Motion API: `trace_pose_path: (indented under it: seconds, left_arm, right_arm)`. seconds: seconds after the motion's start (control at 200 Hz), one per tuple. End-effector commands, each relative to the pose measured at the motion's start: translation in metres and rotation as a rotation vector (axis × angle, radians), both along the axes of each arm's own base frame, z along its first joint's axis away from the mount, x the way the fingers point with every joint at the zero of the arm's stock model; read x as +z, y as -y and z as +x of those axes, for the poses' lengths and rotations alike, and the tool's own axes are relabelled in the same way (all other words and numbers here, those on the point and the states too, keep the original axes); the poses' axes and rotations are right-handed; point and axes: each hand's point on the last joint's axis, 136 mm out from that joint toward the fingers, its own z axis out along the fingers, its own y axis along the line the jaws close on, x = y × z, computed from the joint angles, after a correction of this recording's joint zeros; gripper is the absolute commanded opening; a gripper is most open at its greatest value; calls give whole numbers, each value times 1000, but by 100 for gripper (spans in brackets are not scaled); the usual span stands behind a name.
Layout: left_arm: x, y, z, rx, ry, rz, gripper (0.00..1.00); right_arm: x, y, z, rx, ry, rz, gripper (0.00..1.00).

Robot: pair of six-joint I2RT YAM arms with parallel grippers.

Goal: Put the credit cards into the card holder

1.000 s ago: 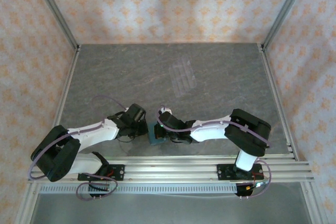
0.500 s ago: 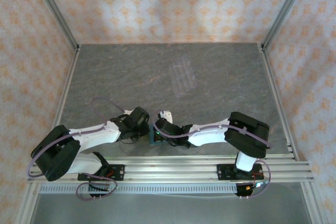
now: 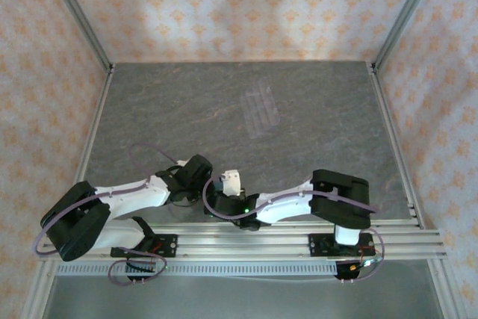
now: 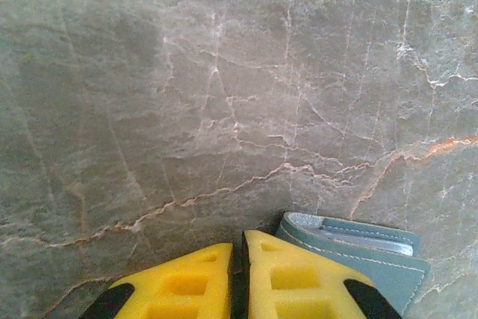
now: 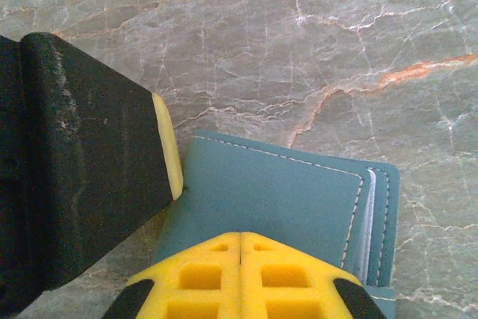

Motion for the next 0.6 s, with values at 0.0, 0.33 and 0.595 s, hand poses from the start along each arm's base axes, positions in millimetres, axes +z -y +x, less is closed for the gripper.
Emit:
trace_pose_path:
  seconds: [0.0, 0.33, 0.595]
  left_arm:
    - [0, 15, -28, -63, -96, -69, 13]
    - [21, -17, -16, 39, -79, -19, 16]
    - [36, -43, 0, 56, -59, 31, 19]
  right_arm:
    - [-59, 59, -14, -30, -61, -291, 0]
    - [-74, 69, -20, -66, -43, -307, 0]
    - [-51, 82, 9, -65, -50, -208, 0]
